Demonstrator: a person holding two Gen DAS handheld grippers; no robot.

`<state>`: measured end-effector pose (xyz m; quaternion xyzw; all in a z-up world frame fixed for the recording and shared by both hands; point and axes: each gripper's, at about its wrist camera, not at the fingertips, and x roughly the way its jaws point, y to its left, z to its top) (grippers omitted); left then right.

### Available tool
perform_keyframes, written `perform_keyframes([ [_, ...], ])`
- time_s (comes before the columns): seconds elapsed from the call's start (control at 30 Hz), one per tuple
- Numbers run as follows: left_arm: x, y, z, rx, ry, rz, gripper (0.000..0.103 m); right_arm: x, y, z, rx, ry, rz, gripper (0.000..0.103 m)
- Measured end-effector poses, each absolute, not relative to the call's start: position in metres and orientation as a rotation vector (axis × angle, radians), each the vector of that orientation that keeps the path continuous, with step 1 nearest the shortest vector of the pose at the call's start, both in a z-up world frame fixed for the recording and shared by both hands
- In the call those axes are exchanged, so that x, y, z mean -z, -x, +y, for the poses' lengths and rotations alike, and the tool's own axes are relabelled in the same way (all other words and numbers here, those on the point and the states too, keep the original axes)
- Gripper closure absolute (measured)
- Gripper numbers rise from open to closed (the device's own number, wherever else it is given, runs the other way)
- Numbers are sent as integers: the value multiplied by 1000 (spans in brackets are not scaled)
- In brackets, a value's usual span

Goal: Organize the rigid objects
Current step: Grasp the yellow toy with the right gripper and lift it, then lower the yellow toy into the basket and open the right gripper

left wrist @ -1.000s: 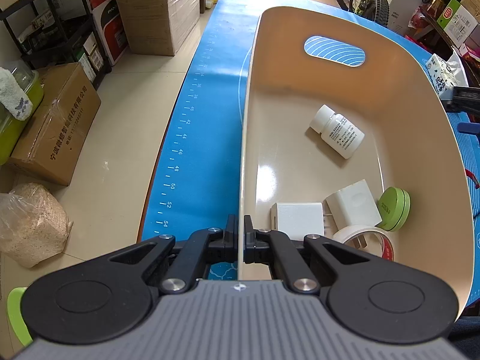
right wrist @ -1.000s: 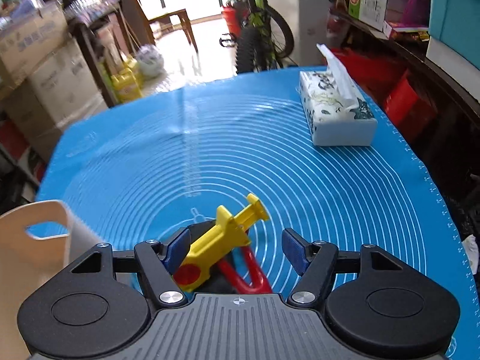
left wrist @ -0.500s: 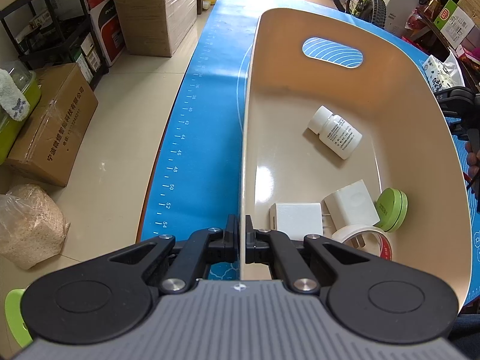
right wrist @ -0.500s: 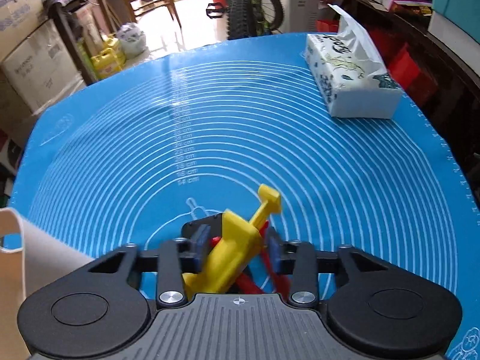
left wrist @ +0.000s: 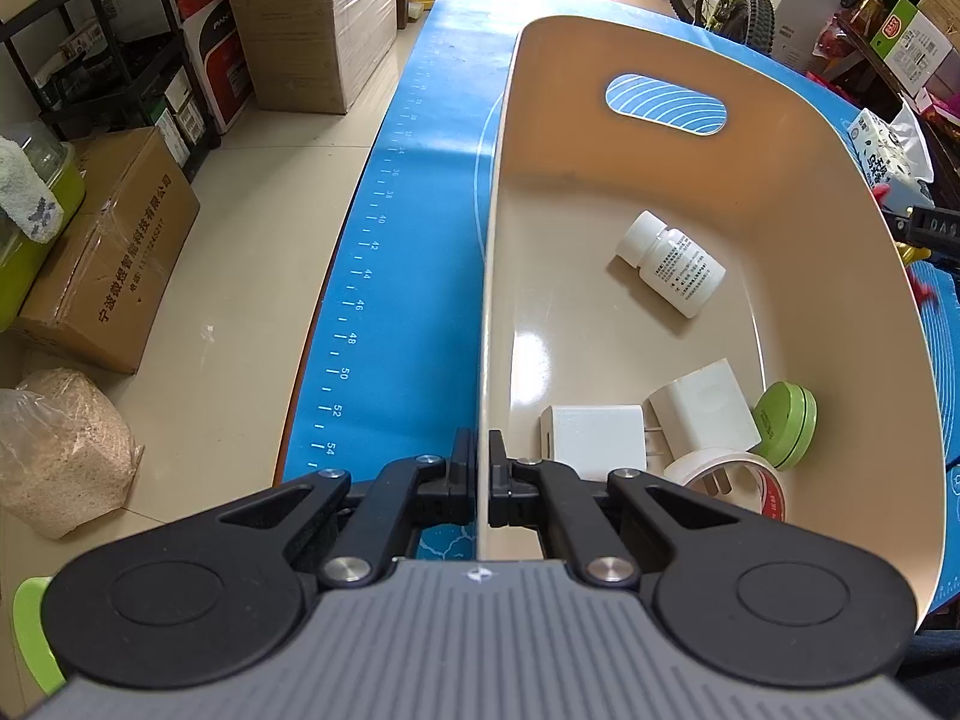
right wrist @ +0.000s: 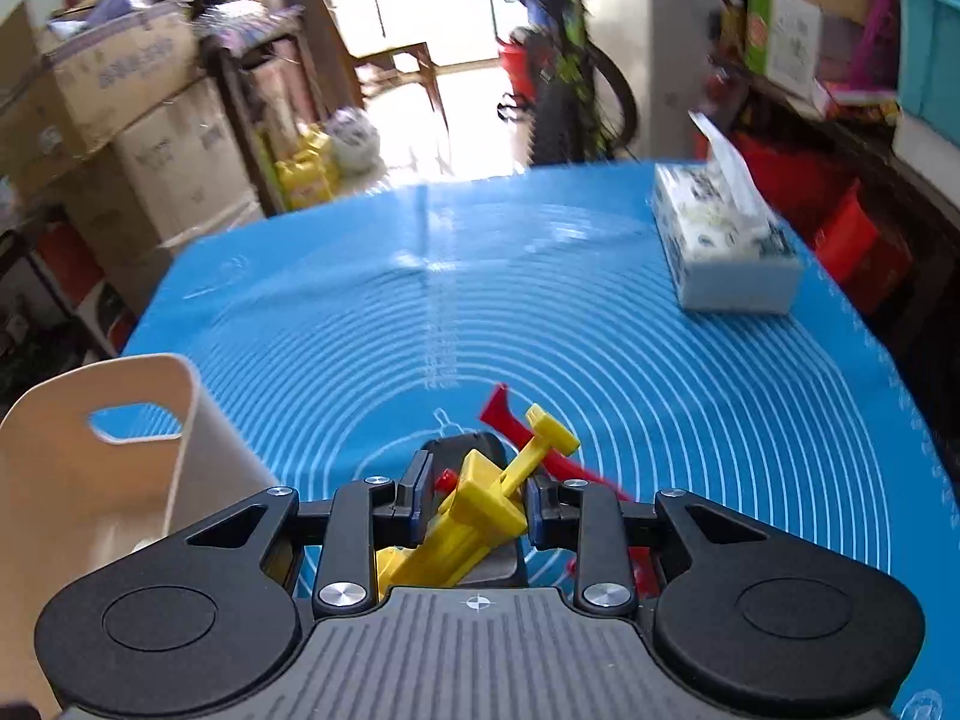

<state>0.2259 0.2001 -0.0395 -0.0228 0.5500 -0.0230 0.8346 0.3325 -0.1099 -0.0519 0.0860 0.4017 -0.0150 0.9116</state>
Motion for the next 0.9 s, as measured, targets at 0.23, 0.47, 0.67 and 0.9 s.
perform_keyframes([
  [0.23, 39, -226, 200, 51, 48, 1164, 99, 78, -339, -108, 0, -196, 887, 68],
  [0.47, 39, -226, 200, 50, 49, 1164, 99, 71, -329, -104, -26, -165, 827, 71],
  [0.67, 40, -226, 201, 51, 51, 1164, 99, 50, -312, -102, -41, -137, 763, 71],
  [0.9, 40, -226, 201, 51, 52, 1165, 99, 8, -280, -104, -69, -155, 646, 71],
])
